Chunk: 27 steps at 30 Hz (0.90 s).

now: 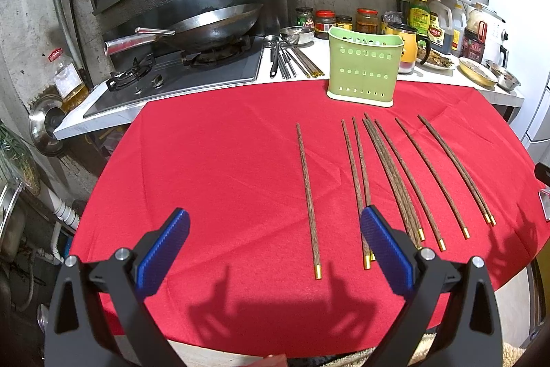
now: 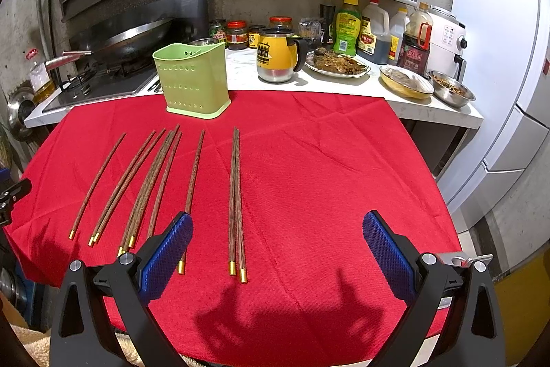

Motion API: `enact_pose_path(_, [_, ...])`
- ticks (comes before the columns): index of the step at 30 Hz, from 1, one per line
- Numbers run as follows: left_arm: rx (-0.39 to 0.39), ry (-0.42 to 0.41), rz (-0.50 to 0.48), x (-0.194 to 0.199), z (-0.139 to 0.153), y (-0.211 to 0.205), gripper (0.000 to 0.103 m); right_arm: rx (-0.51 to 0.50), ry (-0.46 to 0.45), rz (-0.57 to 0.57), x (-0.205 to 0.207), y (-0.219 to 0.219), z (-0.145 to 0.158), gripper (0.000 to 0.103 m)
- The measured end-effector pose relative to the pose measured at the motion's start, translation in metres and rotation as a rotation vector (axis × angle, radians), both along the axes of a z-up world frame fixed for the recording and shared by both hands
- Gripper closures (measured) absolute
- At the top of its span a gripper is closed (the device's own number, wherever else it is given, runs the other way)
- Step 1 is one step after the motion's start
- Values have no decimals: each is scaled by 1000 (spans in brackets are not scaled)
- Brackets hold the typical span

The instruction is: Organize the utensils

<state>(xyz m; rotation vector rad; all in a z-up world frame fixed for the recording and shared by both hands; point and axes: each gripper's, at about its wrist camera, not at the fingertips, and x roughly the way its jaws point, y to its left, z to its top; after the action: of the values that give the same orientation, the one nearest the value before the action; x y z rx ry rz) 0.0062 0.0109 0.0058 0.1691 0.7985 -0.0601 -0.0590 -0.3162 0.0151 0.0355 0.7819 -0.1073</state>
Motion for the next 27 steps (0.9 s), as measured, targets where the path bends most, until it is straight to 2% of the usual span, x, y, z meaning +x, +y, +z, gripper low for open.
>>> enact_pose_path(17, [-8,13,11,3,-5,4,6,12,-16,3,-1,-2,-2,6])
enact_pose_path(23, [-71,83,54,21,-35,22,6,99,-54,21,4,-5,-21,6])
enact_pose_path(27, [-89,125,63,37,-57,26,6,96,0,38,18,0,-41,6])
